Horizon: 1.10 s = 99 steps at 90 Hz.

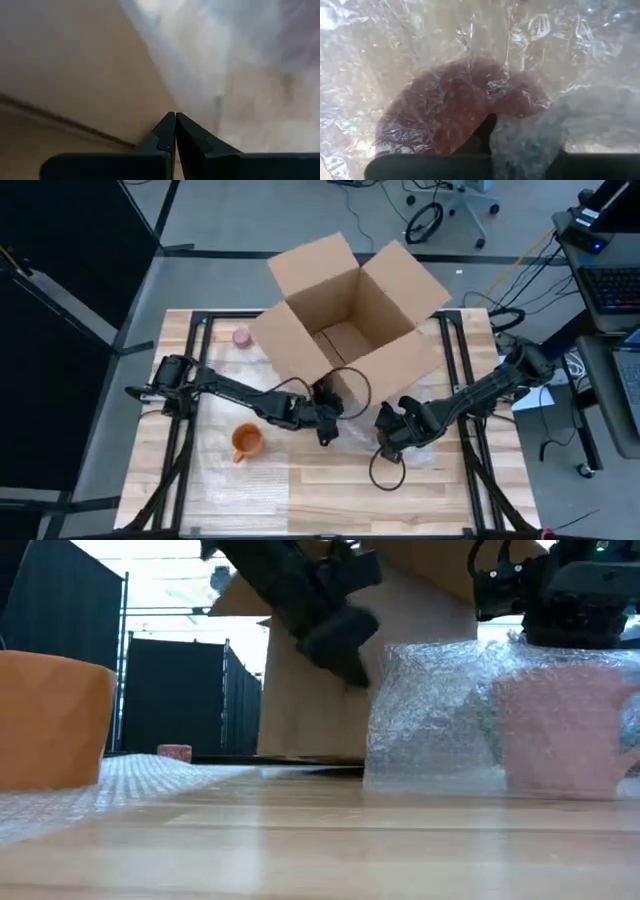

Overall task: Wrap mug
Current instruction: Wrap the pink cup with the bubble wrap

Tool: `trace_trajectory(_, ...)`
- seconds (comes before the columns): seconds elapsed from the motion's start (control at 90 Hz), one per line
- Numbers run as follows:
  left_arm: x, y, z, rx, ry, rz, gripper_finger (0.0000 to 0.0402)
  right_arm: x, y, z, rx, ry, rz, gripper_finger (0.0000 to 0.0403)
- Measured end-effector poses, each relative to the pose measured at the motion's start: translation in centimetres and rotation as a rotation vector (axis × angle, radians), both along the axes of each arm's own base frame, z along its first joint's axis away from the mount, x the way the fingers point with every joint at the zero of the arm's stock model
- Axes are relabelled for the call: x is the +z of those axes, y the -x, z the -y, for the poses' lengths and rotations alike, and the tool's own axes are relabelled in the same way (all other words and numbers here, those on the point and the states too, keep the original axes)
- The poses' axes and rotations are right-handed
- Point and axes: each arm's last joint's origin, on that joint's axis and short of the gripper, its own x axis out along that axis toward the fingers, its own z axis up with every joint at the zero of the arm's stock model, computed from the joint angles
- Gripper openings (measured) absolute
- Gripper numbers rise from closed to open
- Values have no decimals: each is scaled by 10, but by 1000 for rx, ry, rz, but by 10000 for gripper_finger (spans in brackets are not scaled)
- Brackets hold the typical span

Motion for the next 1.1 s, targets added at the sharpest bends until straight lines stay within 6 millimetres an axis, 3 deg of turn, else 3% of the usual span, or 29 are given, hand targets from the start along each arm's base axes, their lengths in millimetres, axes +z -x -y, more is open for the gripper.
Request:
trace_trajectory(0.178, -3, 16, -9, 137, -48, -107, 0, 0, 0, 0, 2, 1, 1, 0)
trace_trajectory(0.356, -6, 25, -32, 268, -188, -189, 0, 0, 0, 0, 1, 1, 2, 0)
trace_trajectory(0.556, -7, 25, -45, 271, -118, -217, 0, 0, 0, 0, 2, 1, 1, 0)
trace_trajectory(0.689, 0, 23, -24, 193, -74, -190, 0, 0, 0, 0, 2, 1, 1, 0)
trace_trajectory(0.956, 66, 41, 31, 10, 13, 16, 0, 0, 0, 0, 10, 1, 2, 0)
trace_trajectory(1.1, 94, 47, 52, -223, 160, 118, 0, 0, 0, 0, 18, 3, 2, 0)
